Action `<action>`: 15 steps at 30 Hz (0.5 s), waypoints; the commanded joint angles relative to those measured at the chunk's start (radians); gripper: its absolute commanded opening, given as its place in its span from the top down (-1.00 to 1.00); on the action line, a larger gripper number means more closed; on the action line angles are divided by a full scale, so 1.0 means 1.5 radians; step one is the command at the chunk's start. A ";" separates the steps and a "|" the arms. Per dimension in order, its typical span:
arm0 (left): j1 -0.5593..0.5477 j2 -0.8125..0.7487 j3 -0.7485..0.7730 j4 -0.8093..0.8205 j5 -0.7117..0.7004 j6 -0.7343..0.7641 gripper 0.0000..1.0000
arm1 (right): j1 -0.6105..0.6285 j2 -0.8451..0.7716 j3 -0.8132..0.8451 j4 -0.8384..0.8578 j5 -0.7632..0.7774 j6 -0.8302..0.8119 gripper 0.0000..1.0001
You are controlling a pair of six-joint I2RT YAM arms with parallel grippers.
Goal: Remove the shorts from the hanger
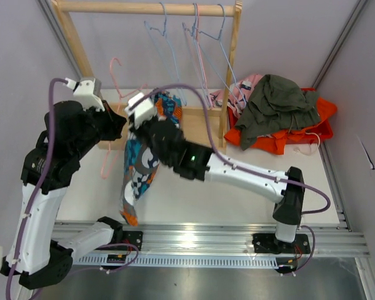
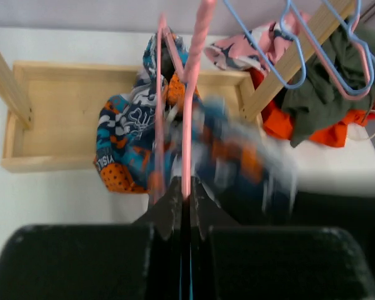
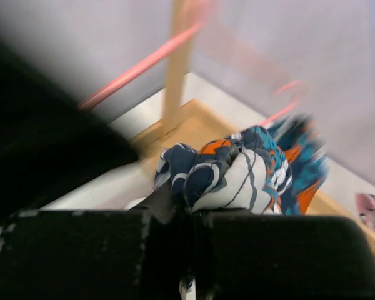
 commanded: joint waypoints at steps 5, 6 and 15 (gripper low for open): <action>-0.016 -0.021 0.063 -0.054 -0.031 -0.016 1.00 | -0.058 -0.095 -0.142 0.037 -0.043 0.082 1.00; -0.016 -0.020 0.068 -0.044 -0.045 -0.011 1.00 | -0.036 -0.152 -0.188 0.049 -0.022 0.112 1.00; -0.016 -0.002 0.059 0.057 -0.193 0.028 1.00 | 0.174 -0.415 -0.468 -0.026 0.299 0.204 1.00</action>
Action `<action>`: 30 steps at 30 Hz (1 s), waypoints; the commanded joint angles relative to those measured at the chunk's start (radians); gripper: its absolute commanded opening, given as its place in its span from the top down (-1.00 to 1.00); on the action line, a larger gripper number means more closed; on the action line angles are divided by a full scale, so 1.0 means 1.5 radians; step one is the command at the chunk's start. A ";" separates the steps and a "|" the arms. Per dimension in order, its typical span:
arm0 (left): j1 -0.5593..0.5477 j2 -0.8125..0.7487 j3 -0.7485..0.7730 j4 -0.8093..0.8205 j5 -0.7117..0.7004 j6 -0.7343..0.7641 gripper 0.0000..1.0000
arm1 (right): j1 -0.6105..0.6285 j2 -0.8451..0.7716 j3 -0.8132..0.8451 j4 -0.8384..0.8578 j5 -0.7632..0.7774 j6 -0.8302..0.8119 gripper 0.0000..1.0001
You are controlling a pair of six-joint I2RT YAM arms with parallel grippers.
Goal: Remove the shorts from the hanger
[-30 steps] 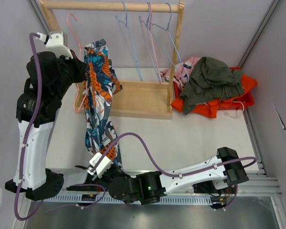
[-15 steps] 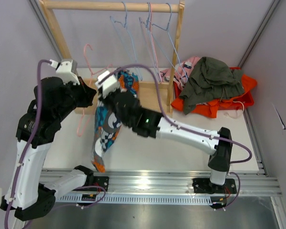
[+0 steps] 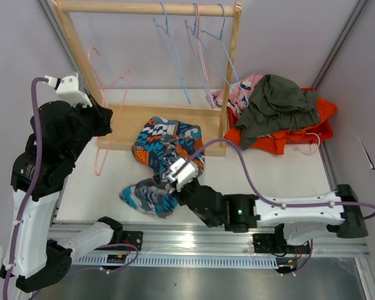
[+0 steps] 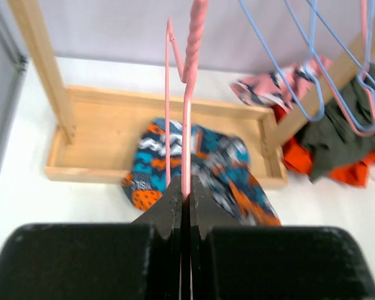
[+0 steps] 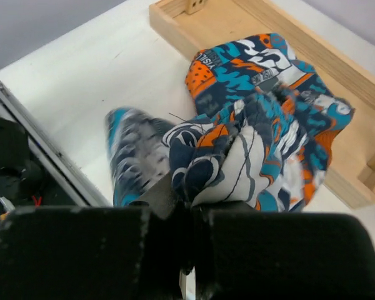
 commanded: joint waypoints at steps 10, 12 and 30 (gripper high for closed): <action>-0.003 -0.049 -0.138 0.137 -0.089 0.035 1.00 | -0.167 -0.241 0.195 -0.094 0.159 -0.198 1.00; -0.003 -0.060 -0.162 0.150 -0.080 0.037 1.00 | -0.239 -0.217 0.251 -0.080 0.118 -0.264 1.00; -0.003 -0.047 -0.260 0.227 -0.010 0.025 1.00 | -0.833 0.182 0.839 -0.110 -0.193 -0.121 1.00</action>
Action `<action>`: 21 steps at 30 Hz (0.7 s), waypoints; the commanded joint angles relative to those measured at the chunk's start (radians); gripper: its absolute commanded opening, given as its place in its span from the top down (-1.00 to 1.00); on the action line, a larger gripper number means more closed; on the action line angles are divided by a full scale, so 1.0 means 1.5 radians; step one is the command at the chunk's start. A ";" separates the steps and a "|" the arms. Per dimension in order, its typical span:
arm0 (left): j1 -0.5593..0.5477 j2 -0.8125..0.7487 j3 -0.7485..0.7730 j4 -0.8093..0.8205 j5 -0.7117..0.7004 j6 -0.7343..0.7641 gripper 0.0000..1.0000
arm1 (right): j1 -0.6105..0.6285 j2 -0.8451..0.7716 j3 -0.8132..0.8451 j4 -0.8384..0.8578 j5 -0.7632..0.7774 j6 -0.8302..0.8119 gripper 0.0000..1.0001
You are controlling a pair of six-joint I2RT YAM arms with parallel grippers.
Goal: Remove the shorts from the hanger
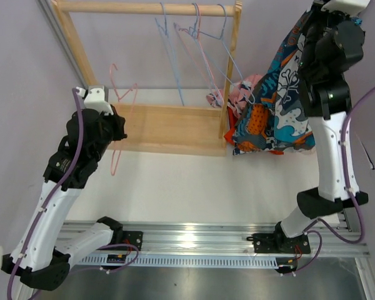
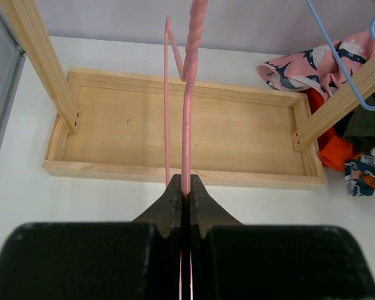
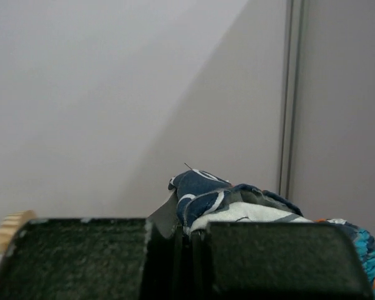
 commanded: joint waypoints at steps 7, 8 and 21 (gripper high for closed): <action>-0.003 0.015 -0.018 0.057 0.041 -0.004 1.00 | -0.209 0.175 0.147 0.090 -0.122 0.143 1.00; -0.003 0.013 -0.021 0.061 0.043 -0.004 1.00 | -0.225 0.188 0.148 0.103 -0.122 0.144 1.00; -0.003 0.077 0.068 0.086 -0.004 0.026 1.00 | -0.244 0.066 -0.464 0.332 -0.198 0.332 1.00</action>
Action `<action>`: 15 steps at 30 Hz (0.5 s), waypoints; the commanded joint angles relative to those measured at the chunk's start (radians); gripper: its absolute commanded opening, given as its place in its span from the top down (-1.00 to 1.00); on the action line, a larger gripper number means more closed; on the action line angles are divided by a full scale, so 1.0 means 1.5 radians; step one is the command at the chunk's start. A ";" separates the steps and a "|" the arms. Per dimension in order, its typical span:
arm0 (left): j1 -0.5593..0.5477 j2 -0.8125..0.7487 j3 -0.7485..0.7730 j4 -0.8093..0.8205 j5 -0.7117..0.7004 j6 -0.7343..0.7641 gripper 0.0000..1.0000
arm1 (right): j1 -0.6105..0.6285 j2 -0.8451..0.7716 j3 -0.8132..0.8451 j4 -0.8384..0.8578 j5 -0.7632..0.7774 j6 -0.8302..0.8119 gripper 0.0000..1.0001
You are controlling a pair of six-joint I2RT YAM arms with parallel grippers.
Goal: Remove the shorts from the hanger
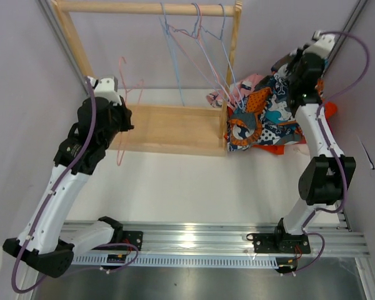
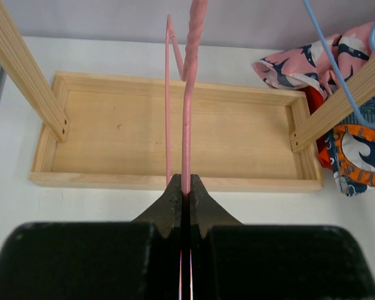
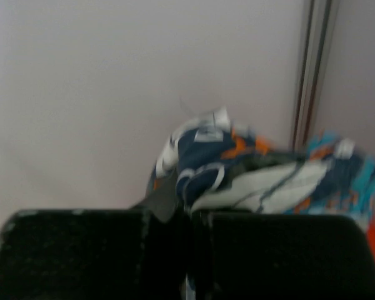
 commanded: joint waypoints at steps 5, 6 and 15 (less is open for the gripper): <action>0.001 0.110 0.191 0.030 -0.040 0.045 1.00 | -0.023 -0.094 -0.340 0.156 -0.149 0.158 -0.97; 0.003 0.121 0.204 0.027 -0.039 0.046 1.00 | -0.023 -0.111 -0.372 0.171 -0.154 0.163 -0.99; 0.015 0.302 0.499 0.033 -0.020 0.088 1.00 | -0.008 -0.461 -0.657 0.170 -0.172 0.235 -0.99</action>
